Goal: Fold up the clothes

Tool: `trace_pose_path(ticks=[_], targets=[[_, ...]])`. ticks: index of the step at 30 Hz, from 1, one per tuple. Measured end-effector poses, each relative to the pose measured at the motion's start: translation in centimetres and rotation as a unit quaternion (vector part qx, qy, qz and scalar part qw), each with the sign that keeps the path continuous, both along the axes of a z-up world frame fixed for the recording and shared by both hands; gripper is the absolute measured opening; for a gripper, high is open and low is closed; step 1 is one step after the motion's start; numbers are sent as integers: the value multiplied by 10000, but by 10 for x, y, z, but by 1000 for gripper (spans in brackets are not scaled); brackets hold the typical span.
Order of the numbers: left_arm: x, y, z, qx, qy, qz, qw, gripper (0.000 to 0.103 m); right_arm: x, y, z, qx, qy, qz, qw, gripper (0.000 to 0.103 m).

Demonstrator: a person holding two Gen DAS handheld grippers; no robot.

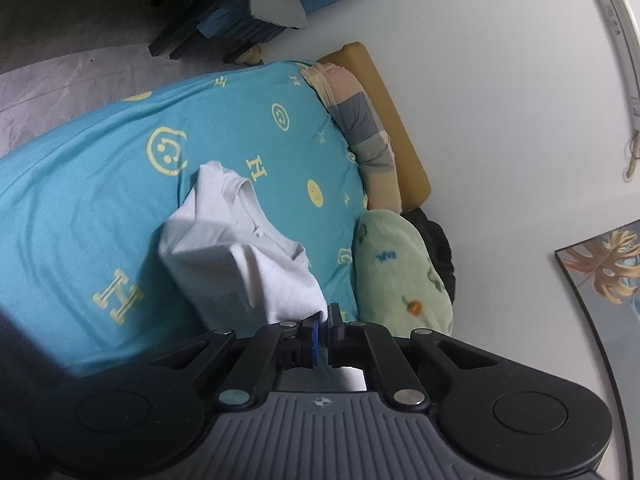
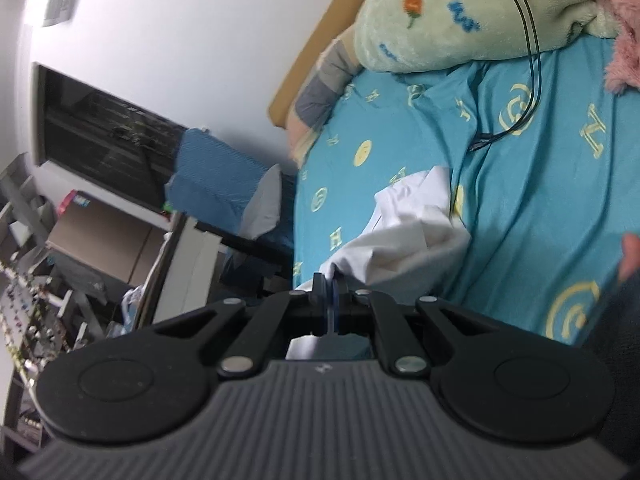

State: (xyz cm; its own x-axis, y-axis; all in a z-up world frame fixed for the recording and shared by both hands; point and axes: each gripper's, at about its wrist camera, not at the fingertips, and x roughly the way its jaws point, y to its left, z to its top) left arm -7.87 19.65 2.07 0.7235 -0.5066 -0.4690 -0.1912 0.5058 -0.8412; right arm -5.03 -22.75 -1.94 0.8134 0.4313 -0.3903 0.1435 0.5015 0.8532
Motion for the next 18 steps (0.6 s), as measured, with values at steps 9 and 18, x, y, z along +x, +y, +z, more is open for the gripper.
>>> trace_pose_path(ticks=[9, 18], targets=[[143, -19, -30, 717, 181, 223, 9970, 4, 158, 4, -25, -123, 495, -44, 9987, 7], [211, -21, -104, 1468, 141, -290, 9886, 6, 239, 9, -97, -835, 479, 470, 9942, 8]])
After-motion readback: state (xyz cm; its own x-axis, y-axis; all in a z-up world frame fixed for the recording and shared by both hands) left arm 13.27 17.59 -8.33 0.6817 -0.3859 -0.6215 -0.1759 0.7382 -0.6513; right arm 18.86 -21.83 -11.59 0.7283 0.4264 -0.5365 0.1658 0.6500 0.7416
